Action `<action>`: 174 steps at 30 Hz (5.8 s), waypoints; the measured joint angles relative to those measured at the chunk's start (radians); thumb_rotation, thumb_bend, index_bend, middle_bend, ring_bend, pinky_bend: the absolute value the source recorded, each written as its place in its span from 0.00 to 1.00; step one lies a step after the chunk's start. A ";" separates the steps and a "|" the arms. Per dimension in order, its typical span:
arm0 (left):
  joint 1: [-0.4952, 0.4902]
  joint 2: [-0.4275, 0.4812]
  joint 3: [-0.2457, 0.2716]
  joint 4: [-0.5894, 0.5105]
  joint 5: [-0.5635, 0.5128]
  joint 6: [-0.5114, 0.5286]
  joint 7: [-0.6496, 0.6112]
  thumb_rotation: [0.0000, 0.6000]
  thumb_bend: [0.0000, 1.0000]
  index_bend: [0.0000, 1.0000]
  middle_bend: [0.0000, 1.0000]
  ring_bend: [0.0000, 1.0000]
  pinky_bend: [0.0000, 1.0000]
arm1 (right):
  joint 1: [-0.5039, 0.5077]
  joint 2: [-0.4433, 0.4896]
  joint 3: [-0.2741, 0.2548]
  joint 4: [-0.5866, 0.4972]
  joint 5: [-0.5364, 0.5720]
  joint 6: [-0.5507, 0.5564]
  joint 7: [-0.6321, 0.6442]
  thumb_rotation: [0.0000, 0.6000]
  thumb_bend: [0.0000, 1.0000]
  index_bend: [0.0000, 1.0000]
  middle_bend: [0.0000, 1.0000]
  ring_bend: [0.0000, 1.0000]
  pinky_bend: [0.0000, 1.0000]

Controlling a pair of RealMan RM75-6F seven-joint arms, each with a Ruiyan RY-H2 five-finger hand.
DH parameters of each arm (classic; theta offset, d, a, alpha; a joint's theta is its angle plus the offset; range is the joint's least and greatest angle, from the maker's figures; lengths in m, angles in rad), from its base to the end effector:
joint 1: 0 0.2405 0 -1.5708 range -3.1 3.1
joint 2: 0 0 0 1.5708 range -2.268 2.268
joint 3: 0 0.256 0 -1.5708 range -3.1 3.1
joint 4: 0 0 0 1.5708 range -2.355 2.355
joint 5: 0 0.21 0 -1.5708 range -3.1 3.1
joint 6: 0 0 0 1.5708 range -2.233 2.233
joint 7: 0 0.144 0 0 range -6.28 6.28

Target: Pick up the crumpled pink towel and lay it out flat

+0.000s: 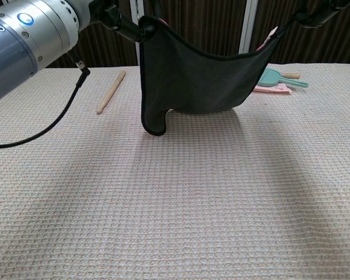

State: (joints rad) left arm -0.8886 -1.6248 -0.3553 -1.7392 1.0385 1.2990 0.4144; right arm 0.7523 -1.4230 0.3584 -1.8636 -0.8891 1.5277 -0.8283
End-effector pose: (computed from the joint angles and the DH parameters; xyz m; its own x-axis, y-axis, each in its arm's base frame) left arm -0.0155 0.3386 0.0262 0.0690 0.0336 0.9970 0.9032 -0.4266 -0.0482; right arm -0.0944 -0.3436 0.1046 0.4599 0.1934 0.8667 -0.8784 -0.0442 0.4759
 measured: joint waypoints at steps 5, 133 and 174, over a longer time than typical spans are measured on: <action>0.016 -0.032 0.039 -0.002 0.023 0.009 -0.004 1.00 0.53 0.62 0.11 0.00 0.00 | -0.025 0.009 -0.035 -0.029 -0.024 0.015 -0.004 1.00 0.56 0.63 0.18 0.02 0.00; 0.500 -0.308 0.451 0.139 0.469 -0.102 -0.061 1.00 0.53 0.62 0.11 0.00 0.00 | -0.501 -0.026 -0.350 0.018 -0.371 -0.067 0.016 1.00 0.57 0.64 0.18 0.02 0.00; 0.493 -0.270 0.440 0.049 0.427 -0.169 0.010 1.00 0.25 0.21 0.00 0.00 0.00 | -0.533 -0.014 -0.343 0.011 -0.389 -0.036 -0.005 1.00 0.57 0.00 0.03 0.00 0.00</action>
State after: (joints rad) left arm -0.3951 -1.8950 0.0845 -1.6907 1.4657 1.1298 0.4247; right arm 0.2190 -1.4369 0.0159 -1.8527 -1.2785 1.4914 -0.8329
